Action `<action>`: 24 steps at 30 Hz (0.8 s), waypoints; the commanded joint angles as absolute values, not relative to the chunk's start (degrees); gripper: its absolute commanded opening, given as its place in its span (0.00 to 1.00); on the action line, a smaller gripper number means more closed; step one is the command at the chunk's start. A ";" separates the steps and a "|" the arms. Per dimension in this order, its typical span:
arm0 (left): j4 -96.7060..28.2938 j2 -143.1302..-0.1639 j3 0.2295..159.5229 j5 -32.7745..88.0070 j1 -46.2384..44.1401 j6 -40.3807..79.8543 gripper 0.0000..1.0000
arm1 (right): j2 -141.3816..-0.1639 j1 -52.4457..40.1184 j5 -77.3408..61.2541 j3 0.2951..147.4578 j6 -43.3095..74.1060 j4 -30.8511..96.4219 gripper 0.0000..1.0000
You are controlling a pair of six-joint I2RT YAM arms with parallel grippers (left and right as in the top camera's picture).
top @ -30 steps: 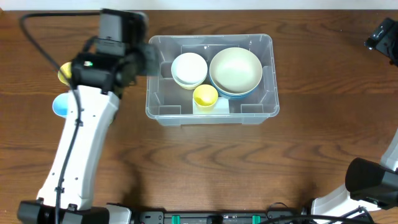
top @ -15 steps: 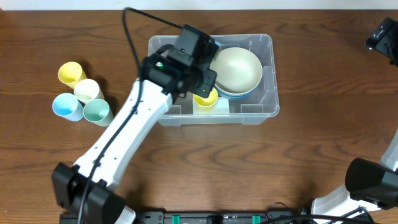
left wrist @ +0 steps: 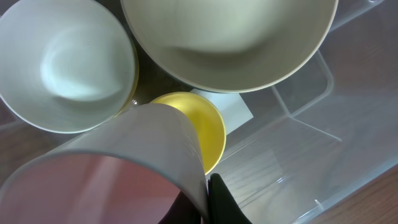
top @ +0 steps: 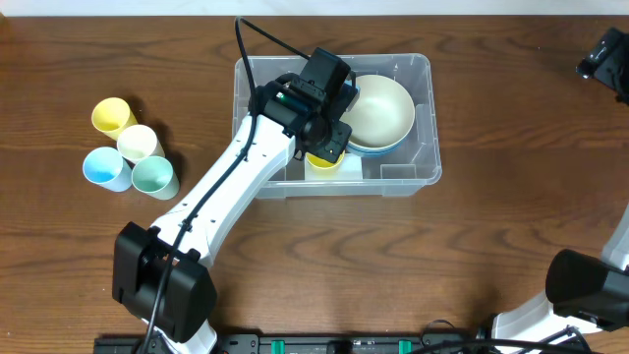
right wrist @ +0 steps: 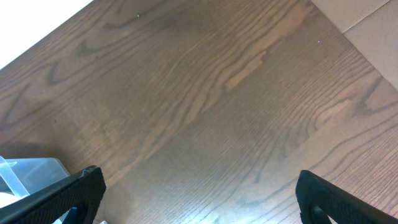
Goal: Pack container
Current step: 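Carry the pink cup and lower it into the yellow cup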
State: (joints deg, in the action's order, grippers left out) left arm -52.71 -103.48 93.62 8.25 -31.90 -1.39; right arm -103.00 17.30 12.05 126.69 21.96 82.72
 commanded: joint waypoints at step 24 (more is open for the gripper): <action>-54.15 -103.55 93.56 8.36 -34.72 -1.91 0.06 | -101.86 17.52 12.40 127.35 22.70 82.78 0.99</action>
State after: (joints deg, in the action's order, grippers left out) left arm -53.84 -103.48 93.62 8.62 -34.89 -1.39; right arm -103.00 17.30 12.05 126.69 21.96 82.72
